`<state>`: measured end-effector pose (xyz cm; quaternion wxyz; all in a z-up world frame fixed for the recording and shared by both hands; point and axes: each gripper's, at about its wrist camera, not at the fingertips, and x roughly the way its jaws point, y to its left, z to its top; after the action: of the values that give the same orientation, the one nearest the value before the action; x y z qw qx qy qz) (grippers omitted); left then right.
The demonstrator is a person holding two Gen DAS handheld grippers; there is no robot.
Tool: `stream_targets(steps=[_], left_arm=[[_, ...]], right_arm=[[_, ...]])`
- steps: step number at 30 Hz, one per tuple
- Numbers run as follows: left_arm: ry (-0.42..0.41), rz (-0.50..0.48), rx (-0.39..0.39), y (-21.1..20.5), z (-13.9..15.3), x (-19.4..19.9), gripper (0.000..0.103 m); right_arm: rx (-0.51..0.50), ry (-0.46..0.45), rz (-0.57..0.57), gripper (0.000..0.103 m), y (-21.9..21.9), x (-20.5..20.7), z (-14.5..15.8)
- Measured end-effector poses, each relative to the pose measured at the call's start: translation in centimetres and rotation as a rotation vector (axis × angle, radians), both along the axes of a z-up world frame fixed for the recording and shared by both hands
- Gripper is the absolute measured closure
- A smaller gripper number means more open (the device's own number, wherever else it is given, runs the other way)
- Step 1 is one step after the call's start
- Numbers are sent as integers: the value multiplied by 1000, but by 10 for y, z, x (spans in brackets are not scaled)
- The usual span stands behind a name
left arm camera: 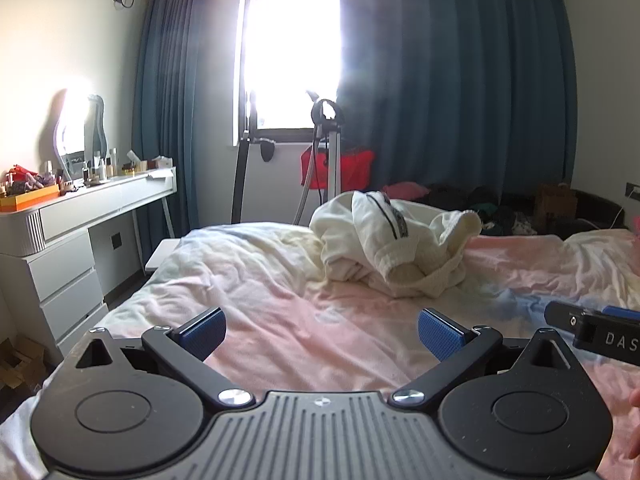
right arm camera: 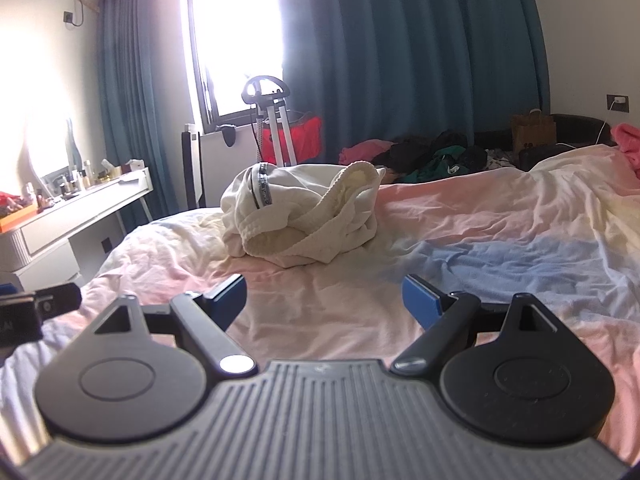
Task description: Fold clothes
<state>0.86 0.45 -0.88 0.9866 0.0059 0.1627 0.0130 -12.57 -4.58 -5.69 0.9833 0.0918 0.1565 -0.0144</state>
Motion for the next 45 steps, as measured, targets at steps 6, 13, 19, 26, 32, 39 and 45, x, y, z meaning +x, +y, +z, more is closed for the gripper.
stream_targets(steps=[6, 13, 19, 26, 32, 39, 45], left_arm=[[-17, 34, 63, -7, 31, 26, 0], [-20, 53, 10, 27, 16, 49, 0], [-36, -3, 12, 34, -5, 56, 0], [71, -64, -82, 35, -38, 94, 0], [200, -34, -251, 58, -61, 130, 0], [181, -54, -264, 56, -60, 130, 0], [207, -58, -295, 54, -57, 123, 0]], right_arm=[[40, 21, 26, 17, -11, 4, 4], [75, 81, 92, 17, -55, 75, 45], [-69, 130, 73, 17, -69, 203, 31], [-200, 139, -45, 24, -70, 341, -9], [-129, 150, -60, 41, -84, 404, -28], [-89, 94, -24, 92, -67, 370, -4], [-81, -68, 67, 93, -41, 271, 71]])
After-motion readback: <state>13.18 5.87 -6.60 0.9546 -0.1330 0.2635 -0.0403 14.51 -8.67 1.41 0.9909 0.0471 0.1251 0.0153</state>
